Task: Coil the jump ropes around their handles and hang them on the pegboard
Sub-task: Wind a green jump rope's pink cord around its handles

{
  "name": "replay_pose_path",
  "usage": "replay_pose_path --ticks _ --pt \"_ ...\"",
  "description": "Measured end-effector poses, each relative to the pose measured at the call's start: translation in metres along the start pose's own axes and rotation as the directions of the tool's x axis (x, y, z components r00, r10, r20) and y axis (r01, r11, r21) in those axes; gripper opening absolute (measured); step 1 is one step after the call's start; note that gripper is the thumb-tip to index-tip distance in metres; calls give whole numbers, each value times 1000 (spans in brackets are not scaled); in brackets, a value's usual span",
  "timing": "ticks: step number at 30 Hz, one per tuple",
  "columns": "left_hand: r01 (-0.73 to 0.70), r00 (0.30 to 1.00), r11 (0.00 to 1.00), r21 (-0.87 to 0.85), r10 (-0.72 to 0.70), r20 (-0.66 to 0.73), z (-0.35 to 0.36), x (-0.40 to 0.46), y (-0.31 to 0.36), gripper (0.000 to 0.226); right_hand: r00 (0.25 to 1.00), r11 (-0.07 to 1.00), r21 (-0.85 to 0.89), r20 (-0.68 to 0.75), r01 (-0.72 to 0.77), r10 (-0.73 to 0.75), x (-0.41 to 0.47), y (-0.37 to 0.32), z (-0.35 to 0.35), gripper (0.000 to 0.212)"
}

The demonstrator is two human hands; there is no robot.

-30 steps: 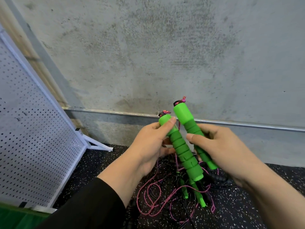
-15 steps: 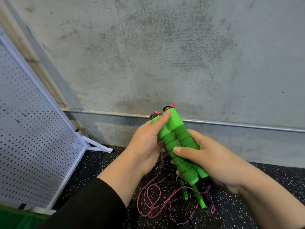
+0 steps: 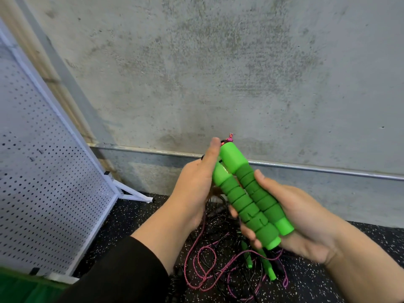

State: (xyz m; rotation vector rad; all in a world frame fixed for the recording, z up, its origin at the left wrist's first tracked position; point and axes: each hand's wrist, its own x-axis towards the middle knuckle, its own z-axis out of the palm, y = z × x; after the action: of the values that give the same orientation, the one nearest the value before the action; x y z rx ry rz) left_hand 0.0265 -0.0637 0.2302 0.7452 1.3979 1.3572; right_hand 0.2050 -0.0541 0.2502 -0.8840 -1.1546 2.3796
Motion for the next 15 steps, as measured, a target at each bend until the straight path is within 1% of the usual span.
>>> replay_pose_path --ticks 1,2,3,4,5,6,7,8,9,10,11,13,15 --pt "-67 985 986 152 89 -146 -3 2 0 80 1000 1000 -7 16 10 -10 -1 -1 -2 59" --pt "-126 945 967 221 184 -270 -8 4 1 77 999 1000 -7 43 15 -15 -1 -3 -5 59" --pt "-189 906 961 204 251 -342 -12 6 3 69 997 1000 0 77 14 -14 -2 -4 -7 61" --pt "-266 879 948 174 312 -361 -17 8 5 59 993 1000 11 115 11 -12 -2 -4 -9 60" --pt "-323 870 932 161 360 -336 -21 11 6 49 988 1000 25 155 9 -13 -2 -4 -11 58" --pt "-365 884 919 150 392 -255 -23 11 8 42 980 999 43 197 8 -16 -3 -4 -11 55" --pt "-390 902 914 112 404 -155 -22 10 8 41 970 998 62 241 6 -21 -3 -4 -12 54" --pt "-382 922 924 19 383 -66 -19 7 7 44 959 997 81 283 4 -27 -2 -4 -13 53" --pt "-336 941 937 -96 338 4 -15 2 8 47 947 995 101 319 3 -35 -2 -4 -14 53" --pt "-288 951 941 -177 303 60 -10 -2 7 47 937 993 120 347 4 -46 -1 -5 -15 54" --pt "-252 953 945 -210 280 118 -6 -8 7 45 927 990 142 371 8 -61 -1 -6 -17 53" --pt "-210 955 964 -165 239 178 1 -15 5 37 917 981 191 385 29 -102 0 -10 -20 52" --pt "-198 957 974 -112 217 194 4 -15 1 34 932 977 204 337 66 -133 -1 -11 -22 51"
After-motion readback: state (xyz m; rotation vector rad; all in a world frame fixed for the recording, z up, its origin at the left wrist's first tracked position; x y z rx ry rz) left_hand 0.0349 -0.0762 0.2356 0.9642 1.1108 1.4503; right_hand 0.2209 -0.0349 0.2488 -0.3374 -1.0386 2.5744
